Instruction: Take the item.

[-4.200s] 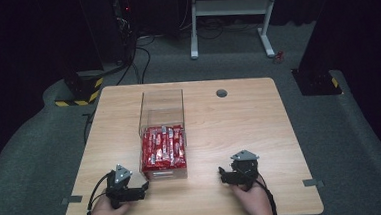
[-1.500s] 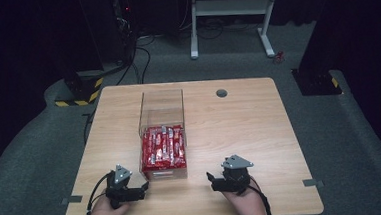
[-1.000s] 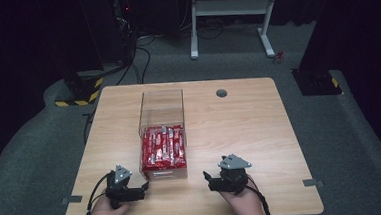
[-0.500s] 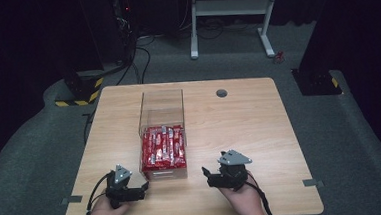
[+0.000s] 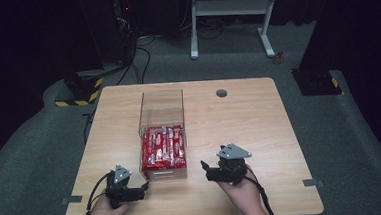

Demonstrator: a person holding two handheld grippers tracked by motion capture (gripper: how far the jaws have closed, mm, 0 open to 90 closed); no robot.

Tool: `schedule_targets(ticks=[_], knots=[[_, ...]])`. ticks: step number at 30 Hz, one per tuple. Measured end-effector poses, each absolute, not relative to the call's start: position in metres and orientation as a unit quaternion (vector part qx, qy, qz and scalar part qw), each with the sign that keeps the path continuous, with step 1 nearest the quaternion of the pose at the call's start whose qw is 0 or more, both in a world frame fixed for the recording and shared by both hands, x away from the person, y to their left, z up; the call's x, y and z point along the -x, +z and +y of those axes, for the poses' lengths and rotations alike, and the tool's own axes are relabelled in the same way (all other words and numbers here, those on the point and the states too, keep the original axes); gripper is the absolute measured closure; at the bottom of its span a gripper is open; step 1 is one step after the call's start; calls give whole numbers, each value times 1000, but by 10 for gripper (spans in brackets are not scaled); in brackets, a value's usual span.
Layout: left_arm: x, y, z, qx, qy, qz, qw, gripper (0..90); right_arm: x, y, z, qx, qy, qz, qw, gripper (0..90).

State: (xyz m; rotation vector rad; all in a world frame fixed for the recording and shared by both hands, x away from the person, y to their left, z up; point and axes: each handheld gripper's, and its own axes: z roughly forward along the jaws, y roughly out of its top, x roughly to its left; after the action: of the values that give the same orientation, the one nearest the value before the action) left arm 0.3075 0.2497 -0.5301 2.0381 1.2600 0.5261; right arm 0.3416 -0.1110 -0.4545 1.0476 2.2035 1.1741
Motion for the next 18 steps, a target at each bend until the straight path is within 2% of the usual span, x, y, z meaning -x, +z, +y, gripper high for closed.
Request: schedule_targets(ticks=[18], knots=[[-308, -530, 249, -783, 204, 482, 335, 60, -343, -444, -99, -362, 433, 798, 213, 151]])
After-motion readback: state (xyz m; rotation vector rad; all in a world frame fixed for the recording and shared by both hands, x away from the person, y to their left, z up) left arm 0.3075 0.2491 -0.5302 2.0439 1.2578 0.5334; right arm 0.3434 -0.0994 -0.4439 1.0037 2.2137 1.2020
